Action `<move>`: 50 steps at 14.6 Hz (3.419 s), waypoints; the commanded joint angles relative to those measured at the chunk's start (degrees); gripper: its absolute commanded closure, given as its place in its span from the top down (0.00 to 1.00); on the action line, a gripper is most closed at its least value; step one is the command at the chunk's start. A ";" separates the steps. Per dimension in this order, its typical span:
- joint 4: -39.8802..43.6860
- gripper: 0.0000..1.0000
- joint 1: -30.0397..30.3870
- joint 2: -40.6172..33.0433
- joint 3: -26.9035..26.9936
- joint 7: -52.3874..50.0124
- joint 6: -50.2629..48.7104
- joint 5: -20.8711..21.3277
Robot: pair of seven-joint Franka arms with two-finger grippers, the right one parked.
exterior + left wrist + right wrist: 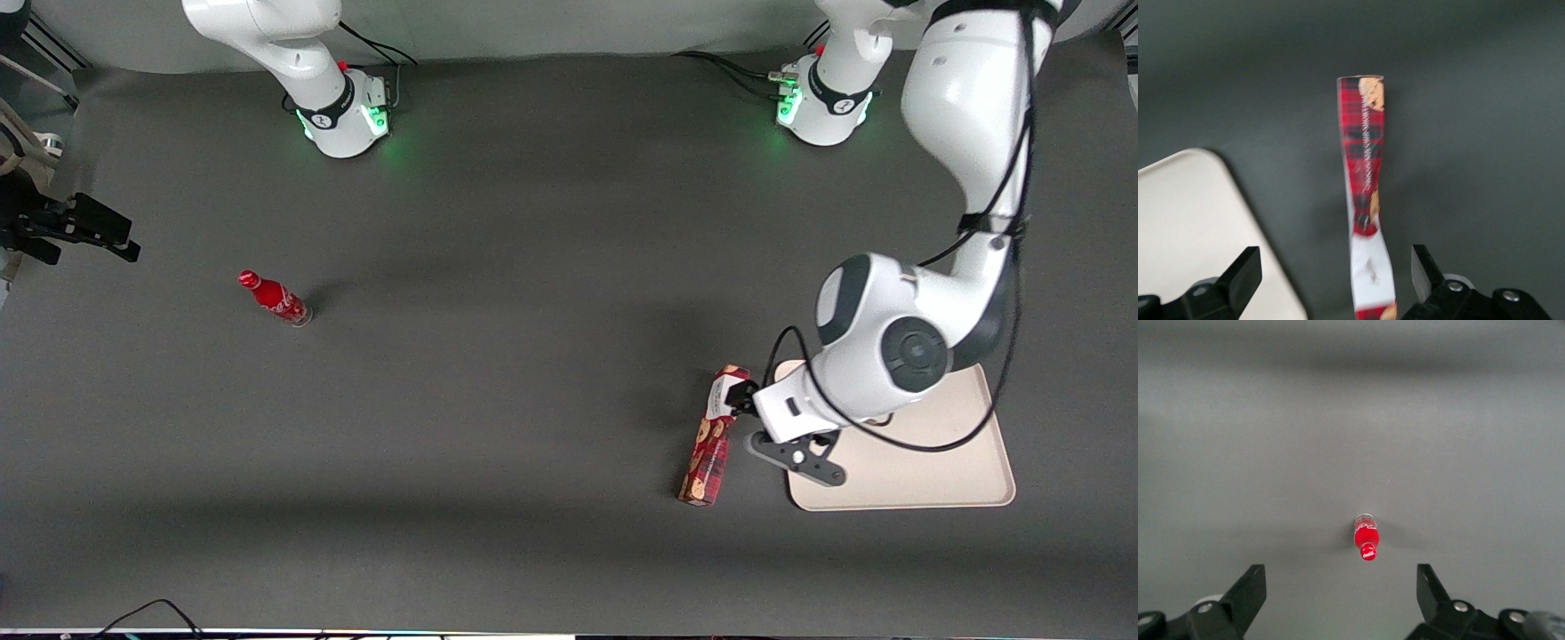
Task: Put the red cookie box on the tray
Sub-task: 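Move the open left gripper over the red plaid cookie box, then lower the left gripper and close it on the cookie box, then lift the cookie box and carry it over the tray's edge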
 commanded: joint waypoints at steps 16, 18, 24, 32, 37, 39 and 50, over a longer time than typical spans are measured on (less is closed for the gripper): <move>-1.04 0.32 -3.72 10.97 0.37 -0.46 16.64 3.57; -1.74 0.31 -3.64 10.97 0.45 -0.46 16.73 3.48; -2.54 0.00 -3.20 10.62 0.54 -1.07 16.64 3.48; -0.79 0.00 1.37 -2.46 0.54 -3.18 1.72 2.25; -0.43 0.00 8.31 -11.26 4.22 -4.32 -7.68 -0.91; 0.80 0.00 10.42 -11.53 8.17 -3.18 -11.03 -0.48; -7.35 0.00 14.03 -3.02 21.46 9.46 4.92 -4.23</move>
